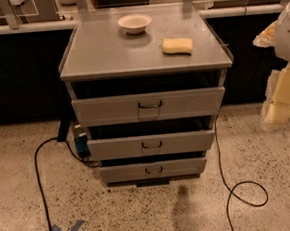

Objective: Open top drawer

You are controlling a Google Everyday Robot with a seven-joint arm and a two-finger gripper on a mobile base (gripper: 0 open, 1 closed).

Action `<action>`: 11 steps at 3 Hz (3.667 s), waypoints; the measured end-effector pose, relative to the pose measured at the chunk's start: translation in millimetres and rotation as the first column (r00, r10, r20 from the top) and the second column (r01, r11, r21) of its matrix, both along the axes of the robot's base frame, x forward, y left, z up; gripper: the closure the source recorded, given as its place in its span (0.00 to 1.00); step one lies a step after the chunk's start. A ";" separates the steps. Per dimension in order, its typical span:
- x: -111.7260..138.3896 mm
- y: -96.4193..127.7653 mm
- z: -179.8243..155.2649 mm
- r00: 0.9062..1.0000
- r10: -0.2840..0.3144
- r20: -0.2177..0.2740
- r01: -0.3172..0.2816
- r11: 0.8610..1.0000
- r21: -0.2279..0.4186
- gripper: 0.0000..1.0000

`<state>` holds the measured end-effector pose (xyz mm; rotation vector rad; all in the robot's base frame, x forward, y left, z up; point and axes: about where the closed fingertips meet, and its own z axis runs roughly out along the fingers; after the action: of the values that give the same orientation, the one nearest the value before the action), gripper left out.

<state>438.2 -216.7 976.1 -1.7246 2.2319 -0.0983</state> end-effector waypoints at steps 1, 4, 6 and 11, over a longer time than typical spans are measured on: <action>0.8 -0.7 -3.0 1.000 -0.004 0.005 0.004 1.000 0.005 0.00; 56.4 -5.9 -144.6 0.998 -0.070 -0.009 0.070 0.989 0.128 0.00; 70.6 7.3 -162.2 0.999 -0.034 0.004 0.033 0.984 0.174 0.00; 202.6 91.8 -243.8 0.983 0.139 0.120 -0.169 0.937 0.305 0.00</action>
Offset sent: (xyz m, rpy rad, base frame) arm 0.0285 -0.0153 -0.0946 0.0244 -0.0036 -0.0497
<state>640.7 -124.8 732.3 -1.6714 1.9129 0.1954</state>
